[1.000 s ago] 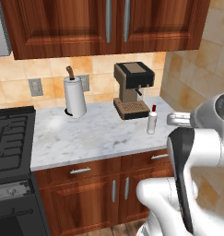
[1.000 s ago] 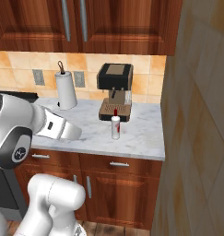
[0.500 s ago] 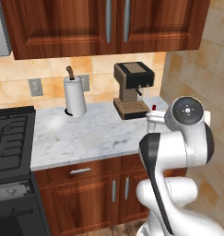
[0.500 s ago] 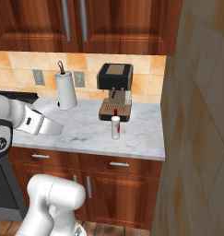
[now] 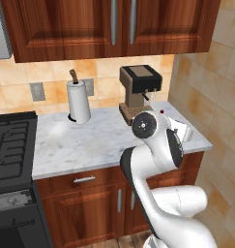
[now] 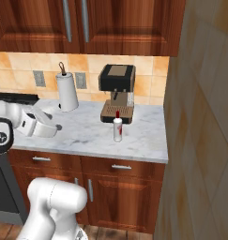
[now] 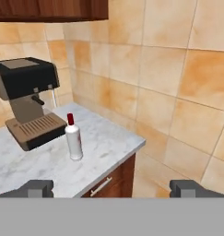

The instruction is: Place the drinks on the dining counter in a tight cluster.

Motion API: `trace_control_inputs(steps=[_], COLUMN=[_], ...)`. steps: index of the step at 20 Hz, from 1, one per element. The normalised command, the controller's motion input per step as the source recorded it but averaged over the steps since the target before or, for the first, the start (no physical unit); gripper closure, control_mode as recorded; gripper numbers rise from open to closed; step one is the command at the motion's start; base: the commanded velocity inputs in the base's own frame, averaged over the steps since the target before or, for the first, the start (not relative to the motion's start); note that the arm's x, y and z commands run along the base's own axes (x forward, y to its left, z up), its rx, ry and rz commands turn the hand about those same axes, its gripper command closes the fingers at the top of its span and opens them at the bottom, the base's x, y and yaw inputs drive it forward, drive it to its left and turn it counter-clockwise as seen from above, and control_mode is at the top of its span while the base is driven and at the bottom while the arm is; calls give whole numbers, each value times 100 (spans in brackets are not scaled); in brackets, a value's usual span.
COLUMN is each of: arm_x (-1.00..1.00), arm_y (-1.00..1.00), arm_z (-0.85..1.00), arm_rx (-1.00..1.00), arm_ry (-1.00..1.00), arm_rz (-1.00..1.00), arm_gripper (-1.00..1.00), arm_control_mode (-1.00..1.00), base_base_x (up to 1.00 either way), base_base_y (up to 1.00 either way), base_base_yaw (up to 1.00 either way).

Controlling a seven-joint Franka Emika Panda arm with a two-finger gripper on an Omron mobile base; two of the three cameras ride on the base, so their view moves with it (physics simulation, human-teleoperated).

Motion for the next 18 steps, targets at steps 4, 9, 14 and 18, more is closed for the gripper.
trace_control_inputs(steps=[4,9,14,18], arm_x=[59,41,36,32], arm_y=[-1,-1,-7,-10], arm_z=[-21,-29,-24,-16], arm_rx=[0,0,0,0], arm_ry=[0,-6,-6,-2], arm_rz=[-2,-2,-19,-19], arm_gripper=[-100,-100,-100,-100], arm_control_mode=[-100,-100,-100,-100], base_base_x=[0,0,0,0], base_base_y=[0,0,0,0], base_base_yaw=[0,0,0,0])
